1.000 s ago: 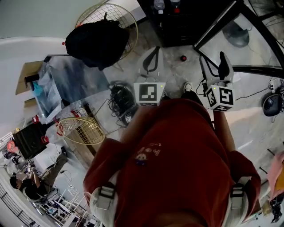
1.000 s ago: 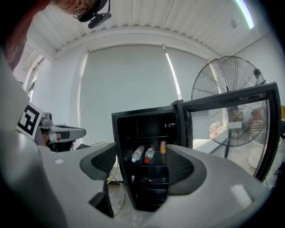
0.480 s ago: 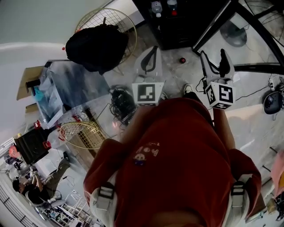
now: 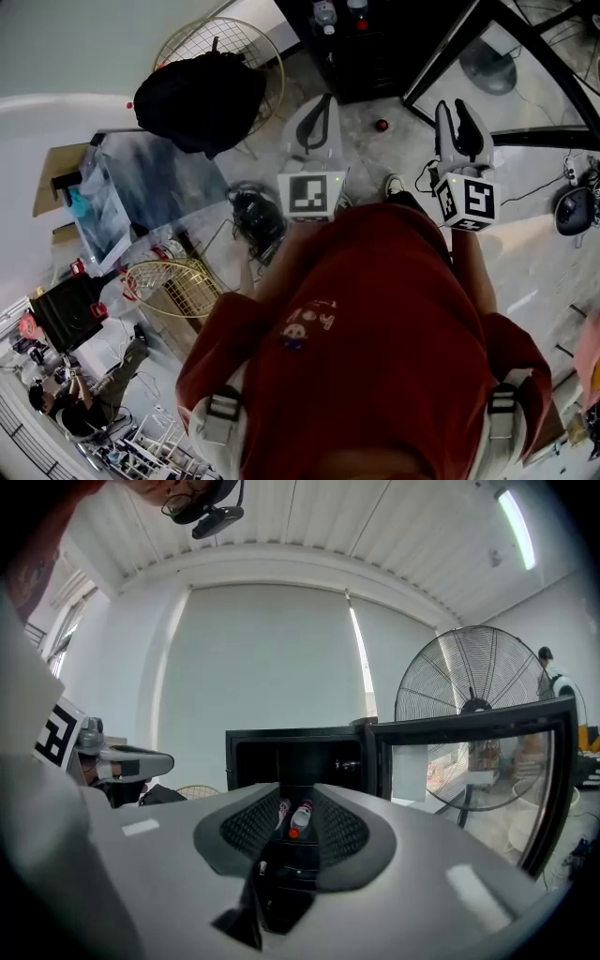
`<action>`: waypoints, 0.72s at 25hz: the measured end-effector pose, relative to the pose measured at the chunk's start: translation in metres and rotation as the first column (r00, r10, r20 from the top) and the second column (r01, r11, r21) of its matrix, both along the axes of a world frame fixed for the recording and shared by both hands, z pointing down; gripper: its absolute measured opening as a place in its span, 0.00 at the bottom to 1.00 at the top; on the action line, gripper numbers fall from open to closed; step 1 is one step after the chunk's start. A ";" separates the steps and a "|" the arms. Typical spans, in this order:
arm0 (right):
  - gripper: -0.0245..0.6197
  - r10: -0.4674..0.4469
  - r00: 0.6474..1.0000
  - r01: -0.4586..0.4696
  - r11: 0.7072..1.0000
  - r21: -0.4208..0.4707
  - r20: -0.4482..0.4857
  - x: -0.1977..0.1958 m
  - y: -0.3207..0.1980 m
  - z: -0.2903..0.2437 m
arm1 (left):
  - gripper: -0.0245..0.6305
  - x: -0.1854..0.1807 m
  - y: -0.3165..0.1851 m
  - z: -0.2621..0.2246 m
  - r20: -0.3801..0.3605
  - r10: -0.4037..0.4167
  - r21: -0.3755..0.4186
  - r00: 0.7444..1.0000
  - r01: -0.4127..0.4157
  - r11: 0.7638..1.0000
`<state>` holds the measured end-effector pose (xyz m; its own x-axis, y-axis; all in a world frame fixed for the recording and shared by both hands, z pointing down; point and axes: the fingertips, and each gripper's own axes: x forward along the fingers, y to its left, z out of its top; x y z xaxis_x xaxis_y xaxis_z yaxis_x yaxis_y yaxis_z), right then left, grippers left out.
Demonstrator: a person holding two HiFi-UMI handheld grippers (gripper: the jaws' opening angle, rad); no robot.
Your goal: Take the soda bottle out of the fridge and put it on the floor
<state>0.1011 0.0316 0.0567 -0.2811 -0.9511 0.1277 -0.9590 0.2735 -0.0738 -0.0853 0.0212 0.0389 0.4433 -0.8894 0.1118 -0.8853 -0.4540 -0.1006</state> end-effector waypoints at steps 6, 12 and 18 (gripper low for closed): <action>0.04 -0.001 1.000 0.001 1.000 -0.008 -0.010 0.003 0.005 -0.004 | 0.04 0.007 0.004 -0.005 -0.010 0.005 0.010 1.000 -0.005 1.000; 0.04 -0.026 1.000 0.026 0.999 -0.019 0.014 0.001 0.012 -0.013 | 0.04 0.013 0.010 -0.007 -0.005 0.013 0.020 1.000 -0.013 1.000; 0.04 -0.025 1.000 0.025 1.000 -0.007 -0.018 0.001 0.018 -0.018 | 0.04 0.013 0.018 -0.009 -0.004 0.017 0.030 1.000 -0.017 0.999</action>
<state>0.1026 0.0496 0.0390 -0.3028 -0.9428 0.1394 -0.9530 0.2974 -0.0588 -0.0727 0.0390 0.0301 0.4587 -0.8846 0.0837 -0.8780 -0.4657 -0.1105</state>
